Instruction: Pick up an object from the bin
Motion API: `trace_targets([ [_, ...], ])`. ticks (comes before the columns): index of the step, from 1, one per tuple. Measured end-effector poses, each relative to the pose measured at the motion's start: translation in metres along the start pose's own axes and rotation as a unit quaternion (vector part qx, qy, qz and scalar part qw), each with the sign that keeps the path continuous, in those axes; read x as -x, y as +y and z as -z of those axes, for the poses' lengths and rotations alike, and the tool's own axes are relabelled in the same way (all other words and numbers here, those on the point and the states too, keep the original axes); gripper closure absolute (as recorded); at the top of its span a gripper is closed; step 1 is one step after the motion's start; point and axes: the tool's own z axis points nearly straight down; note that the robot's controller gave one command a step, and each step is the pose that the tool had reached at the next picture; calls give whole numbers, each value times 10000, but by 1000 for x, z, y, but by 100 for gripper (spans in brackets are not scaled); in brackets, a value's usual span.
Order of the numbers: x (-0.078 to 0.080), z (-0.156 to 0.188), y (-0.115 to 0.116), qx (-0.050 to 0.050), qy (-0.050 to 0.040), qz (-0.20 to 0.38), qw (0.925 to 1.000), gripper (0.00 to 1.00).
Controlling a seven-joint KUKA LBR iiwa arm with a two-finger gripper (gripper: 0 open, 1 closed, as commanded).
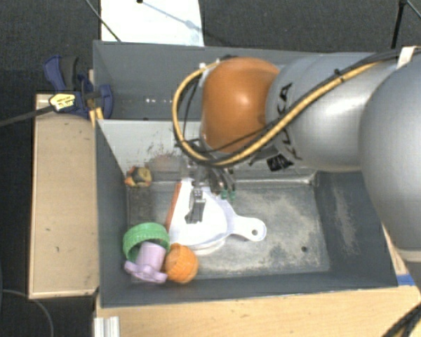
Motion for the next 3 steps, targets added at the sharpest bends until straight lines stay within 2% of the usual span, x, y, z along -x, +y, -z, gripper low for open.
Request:
trace_targets([
  [1, -32, -25, -49, 7, -14, -8, 10000, 0],
  [2, -50, -37, -91, -17, 33, -7, 10000, 0],
  [3, -71, -33, -120, -5, 2, 142, 9999, 0],
])
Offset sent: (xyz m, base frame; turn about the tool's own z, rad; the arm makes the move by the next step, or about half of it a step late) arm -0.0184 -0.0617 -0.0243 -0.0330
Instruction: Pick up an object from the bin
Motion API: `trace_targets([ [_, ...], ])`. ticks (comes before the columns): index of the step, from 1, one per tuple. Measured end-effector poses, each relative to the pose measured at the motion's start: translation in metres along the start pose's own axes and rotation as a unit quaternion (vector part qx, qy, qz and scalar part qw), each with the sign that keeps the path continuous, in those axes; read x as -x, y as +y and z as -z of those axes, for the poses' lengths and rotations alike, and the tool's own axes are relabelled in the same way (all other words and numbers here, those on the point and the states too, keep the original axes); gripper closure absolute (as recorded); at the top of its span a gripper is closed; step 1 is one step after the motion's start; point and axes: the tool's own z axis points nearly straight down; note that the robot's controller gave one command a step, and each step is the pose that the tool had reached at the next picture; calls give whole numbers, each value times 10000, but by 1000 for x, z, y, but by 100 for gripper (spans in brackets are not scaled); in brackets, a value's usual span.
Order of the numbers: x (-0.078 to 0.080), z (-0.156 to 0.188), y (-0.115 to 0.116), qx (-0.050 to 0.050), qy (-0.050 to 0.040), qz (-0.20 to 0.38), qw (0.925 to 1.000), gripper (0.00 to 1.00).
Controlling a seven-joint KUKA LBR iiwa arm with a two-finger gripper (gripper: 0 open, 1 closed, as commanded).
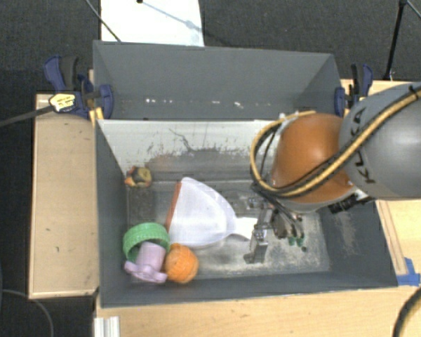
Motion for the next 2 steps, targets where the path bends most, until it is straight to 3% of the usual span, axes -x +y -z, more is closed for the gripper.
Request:
trace_targets([
  [1, -12, -46, 14, 1, 4, -998, 9950, 100],
  [2, -12, -46, 14, 3, 4, -1024, 9947, 100],
])
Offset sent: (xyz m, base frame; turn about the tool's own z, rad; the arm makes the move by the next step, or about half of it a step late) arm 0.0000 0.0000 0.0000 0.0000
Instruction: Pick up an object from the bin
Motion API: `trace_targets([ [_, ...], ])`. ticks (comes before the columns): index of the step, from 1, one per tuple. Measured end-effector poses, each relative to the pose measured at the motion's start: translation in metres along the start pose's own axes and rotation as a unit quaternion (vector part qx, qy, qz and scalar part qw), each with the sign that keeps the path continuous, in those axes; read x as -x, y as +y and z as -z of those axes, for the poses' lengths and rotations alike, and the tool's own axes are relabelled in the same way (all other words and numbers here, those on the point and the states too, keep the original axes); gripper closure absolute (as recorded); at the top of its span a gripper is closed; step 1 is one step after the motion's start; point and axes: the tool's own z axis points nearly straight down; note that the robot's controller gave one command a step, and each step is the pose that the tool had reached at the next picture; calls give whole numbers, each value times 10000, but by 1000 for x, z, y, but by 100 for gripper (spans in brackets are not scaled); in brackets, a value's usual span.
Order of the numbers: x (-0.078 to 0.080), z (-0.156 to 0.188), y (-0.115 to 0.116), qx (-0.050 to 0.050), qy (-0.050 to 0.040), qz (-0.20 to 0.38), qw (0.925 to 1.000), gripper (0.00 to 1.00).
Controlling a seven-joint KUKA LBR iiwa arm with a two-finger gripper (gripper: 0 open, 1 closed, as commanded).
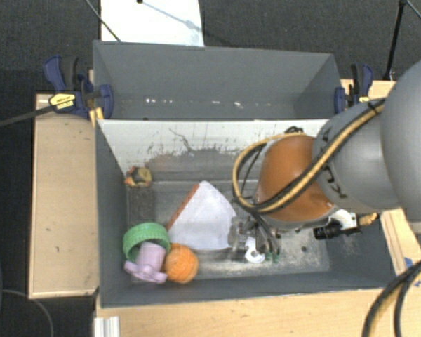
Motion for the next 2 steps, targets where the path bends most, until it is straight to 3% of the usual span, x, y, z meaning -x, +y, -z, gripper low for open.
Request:
trace_targets([
  [1, 0, 0, 0, 0, 0, -8, 10000, 100],
  [2, 24, 133, 16, -3, -2, 3, 10000, 100],
])
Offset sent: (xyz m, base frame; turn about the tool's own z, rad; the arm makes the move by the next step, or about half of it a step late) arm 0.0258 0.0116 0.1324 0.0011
